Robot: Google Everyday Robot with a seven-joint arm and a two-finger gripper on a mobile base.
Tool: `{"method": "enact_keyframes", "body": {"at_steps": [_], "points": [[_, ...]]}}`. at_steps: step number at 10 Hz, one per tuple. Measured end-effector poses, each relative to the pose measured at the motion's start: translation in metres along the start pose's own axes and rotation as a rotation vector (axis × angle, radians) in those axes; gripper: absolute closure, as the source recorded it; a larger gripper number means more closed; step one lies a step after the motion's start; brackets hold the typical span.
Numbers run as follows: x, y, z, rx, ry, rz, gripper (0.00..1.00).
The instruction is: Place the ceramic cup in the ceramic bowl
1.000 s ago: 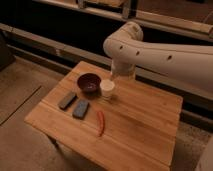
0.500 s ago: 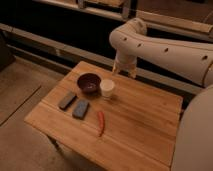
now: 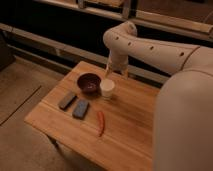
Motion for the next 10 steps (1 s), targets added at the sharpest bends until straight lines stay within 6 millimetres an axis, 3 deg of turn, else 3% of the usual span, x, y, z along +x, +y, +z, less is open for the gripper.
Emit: {"method": "enact_keyframes", "body": {"at_steps": [10], "points": [[0.026, 0.006, 0.071, -0.011, 0.119, 0.087, 0.35]]}}
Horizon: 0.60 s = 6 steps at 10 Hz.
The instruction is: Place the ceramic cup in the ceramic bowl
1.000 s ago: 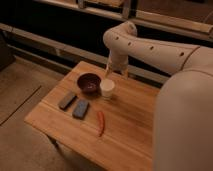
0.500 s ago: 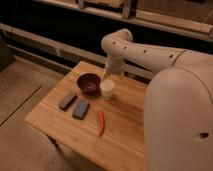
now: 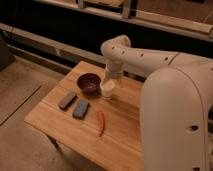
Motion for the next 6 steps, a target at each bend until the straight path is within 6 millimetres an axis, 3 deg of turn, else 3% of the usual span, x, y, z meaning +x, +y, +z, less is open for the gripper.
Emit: {"method": "enact_keyframes", "body": {"at_steps": [2, 3, 5, 6], "points": [[0.007, 0.001, 0.017, -0.001, 0.03, 0.02, 0.36], [0.01, 0.0, 0.026, 0.001, 0.041, 0.031, 0.42], [0.013, 0.0, 0.039, 0.005, 0.053, 0.046, 0.59], [0.013, -0.001, 0.045, 0.009, 0.057, 0.055, 0.74]]}}
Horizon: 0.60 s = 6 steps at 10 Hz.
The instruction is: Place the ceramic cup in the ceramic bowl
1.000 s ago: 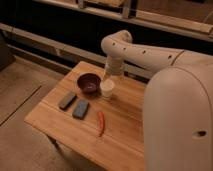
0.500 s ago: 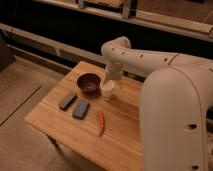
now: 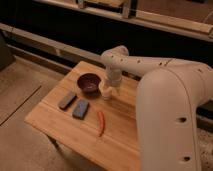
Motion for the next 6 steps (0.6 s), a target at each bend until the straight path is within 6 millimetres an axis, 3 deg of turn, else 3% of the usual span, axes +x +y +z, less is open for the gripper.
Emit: {"method": "enact_keyframes", "body": {"at_steps": [3, 5, 6], "points": [[-0.005, 0.001, -0.004, 0.021, -0.016, -0.004, 0.98], [-0.01, 0.0, -0.03, 0.062, -0.039, -0.015, 1.0], [-0.012, 0.003, -0.053, 0.083, -0.063, -0.023, 1.0]]}}
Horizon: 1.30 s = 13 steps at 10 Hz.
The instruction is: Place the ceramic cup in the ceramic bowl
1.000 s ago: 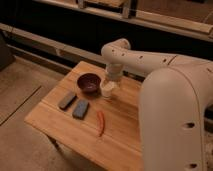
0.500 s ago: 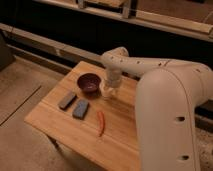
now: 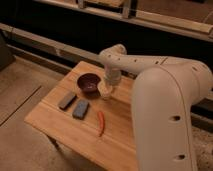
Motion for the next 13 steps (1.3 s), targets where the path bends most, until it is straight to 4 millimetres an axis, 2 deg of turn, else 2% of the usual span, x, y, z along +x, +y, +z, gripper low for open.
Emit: {"method": "enact_keyframes", "body": {"at_steps": [2, 4, 5, 7, 13], "points": [[-0.008, 0.008, -0.049, 0.014, -0.062, -0.027, 1.0], [-0.016, 0.015, -0.084, -0.007, -0.123, -0.058, 1.0], [-0.019, 0.018, -0.093, -0.021, -0.143, -0.066, 1.0], [-0.027, 0.019, -0.097, -0.074, -0.18, -0.074, 1.0], [-0.049, 0.013, -0.07, -0.146, -0.228, -0.165, 1.0]]}}
